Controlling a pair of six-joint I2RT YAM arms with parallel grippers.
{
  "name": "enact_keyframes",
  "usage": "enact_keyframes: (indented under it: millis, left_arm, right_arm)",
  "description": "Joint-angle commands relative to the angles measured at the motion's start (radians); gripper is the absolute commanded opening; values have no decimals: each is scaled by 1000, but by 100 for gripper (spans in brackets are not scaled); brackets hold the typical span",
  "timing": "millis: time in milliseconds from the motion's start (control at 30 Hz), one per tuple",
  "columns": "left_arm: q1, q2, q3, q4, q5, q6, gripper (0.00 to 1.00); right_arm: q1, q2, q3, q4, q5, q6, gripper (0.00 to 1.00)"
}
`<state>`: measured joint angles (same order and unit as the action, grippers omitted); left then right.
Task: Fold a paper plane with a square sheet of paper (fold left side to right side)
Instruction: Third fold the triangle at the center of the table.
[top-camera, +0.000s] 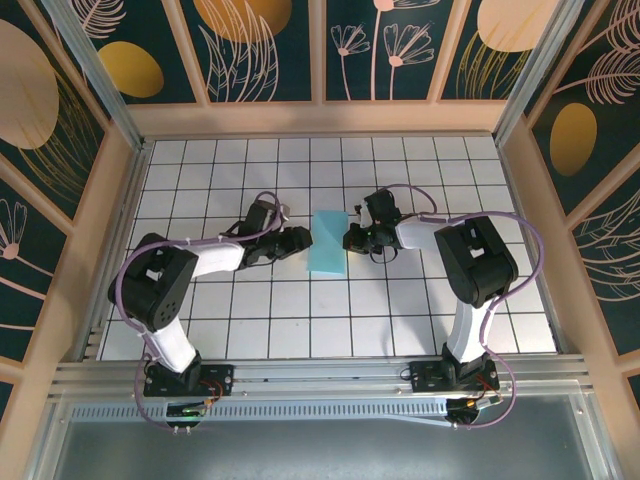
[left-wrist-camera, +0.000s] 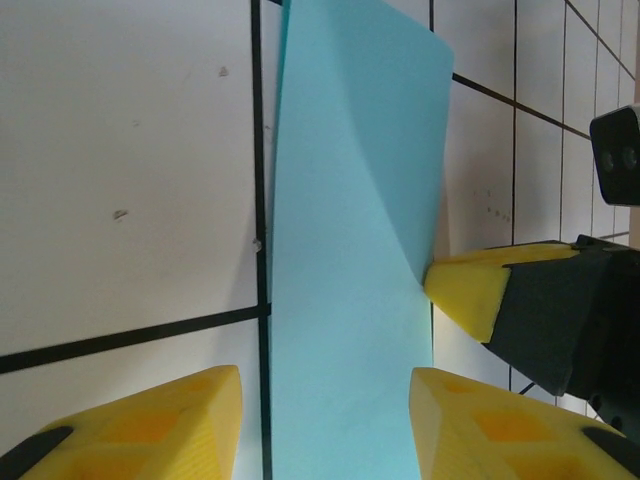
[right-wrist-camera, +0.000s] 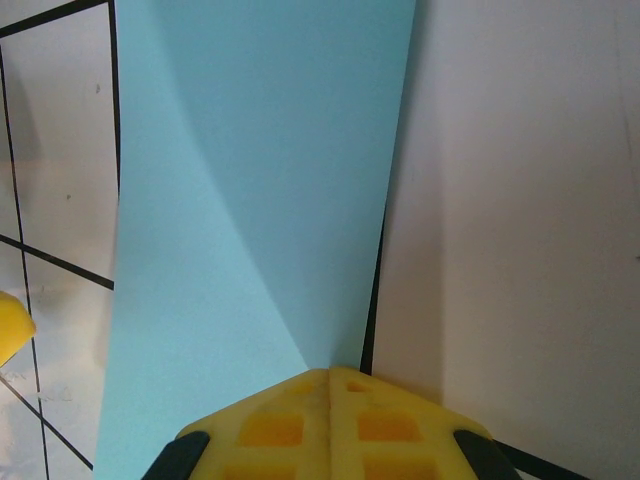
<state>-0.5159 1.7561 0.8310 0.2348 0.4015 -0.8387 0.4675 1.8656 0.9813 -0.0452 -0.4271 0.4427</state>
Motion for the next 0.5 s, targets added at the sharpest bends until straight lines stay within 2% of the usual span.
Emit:
enact_keyframes:
  millis: [0, 233, 467]
  left_arm:
    - [-8, 37, 38, 12, 72, 29, 47]
    - [-10, 68, 78, -72, 27, 71, 49]
    - [-12, 99, 83, -60, 58, 75, 46]
  right_arm:
    - [8, 25, 14, -48, 45, -24, 0]
    - [7, 23, 13, -46, 42, -24, 0]
    - [7, 29, 16, -44, 42, -22, 0]
